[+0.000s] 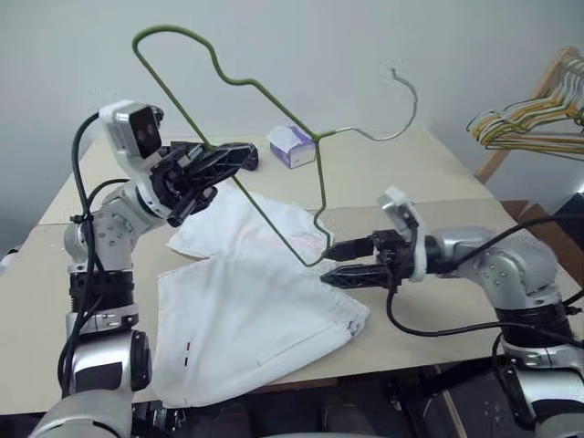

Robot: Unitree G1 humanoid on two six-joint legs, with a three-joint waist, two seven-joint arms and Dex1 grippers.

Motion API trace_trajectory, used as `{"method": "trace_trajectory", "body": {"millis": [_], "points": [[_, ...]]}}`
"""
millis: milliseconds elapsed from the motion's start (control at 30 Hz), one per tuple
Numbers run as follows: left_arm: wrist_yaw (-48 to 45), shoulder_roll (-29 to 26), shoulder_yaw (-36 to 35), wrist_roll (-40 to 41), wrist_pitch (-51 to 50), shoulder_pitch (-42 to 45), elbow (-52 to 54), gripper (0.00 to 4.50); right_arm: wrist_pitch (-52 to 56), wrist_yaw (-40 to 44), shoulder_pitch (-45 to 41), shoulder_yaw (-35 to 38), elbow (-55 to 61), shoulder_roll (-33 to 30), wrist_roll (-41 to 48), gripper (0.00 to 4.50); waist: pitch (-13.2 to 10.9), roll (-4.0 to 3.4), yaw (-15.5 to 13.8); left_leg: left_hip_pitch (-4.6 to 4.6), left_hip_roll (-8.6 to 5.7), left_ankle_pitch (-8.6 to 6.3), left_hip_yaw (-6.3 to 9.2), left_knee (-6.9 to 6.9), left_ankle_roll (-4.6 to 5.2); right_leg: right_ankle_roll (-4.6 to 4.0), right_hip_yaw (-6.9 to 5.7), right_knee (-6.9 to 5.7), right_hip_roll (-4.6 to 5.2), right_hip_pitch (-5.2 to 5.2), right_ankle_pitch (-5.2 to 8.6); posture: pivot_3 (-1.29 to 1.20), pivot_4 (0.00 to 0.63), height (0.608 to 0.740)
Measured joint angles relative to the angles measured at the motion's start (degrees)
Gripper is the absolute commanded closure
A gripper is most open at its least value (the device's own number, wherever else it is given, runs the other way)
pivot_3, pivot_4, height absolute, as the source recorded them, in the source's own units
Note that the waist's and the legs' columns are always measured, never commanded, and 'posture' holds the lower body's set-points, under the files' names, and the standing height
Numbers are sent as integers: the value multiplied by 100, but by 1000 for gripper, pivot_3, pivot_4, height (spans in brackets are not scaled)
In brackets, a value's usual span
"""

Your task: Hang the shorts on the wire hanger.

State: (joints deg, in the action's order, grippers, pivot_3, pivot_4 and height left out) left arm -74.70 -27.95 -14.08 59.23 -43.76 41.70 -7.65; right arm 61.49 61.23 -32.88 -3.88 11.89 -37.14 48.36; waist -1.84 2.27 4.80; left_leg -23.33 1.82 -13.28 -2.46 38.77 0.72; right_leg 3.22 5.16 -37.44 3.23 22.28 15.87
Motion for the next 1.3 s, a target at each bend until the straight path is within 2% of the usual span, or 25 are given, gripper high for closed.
{"method": "trace_trajectory", "body": {"millis": [200,533,667,1000,1067,1233,1300], "points": [[30,134,50,-85,107,0,17,4500,3,-377,-219,-8,110,249,-21,28,-1,-1,-91,-2,-1,0,1,0,0,0,0,-1,0,2,0,-41,0,740],[88,259,50,-145,163,1,16,4500,14,-411,-237,-42,138,320,-16,28,-1,-1,-98,-2,-1,0,1,1,0,0,-2,-1,0,2,0,-43,0,740],[90,277,51,-209,206,1,16,4500,14,-431,-244,-133,133,415,-22,906,-1,-1,-83,-1,-1,0,1,1,0,0,-1,-2,0,2,0,-42,0,740],[81,278,52,-299,212,2,-6,4500,9,-427,-261,-159,39,426,-30,4446,-1,-1,-87,-2,-1,0,1,1,0,0,-1,-1,0,2,0,-43,0,740],[96,261,35,-305,212,1,-79,4500,9,-401,-261,-181,105,426,-28,4480,-1,-1,-82,-1,0,0,2,0,0,0,-2,-1,-2,2,0,-43,0,740],[120,267,51,-418,265,-4,-84,3064,10,-454,-260,-175,107,483,20,4500,-1,-2,-85,-2,-1,0,2,0,0,0,-2,-1,-1,2,0,-49,0,740],[153,269,117,-539,289,-30,-84,2352,11,-553,-260,-151,105,499,20,4500,-1,-2,-85,-2,-1,0,2,1,0,0,-2,-1,0,2,0,-53,0,740]]}}
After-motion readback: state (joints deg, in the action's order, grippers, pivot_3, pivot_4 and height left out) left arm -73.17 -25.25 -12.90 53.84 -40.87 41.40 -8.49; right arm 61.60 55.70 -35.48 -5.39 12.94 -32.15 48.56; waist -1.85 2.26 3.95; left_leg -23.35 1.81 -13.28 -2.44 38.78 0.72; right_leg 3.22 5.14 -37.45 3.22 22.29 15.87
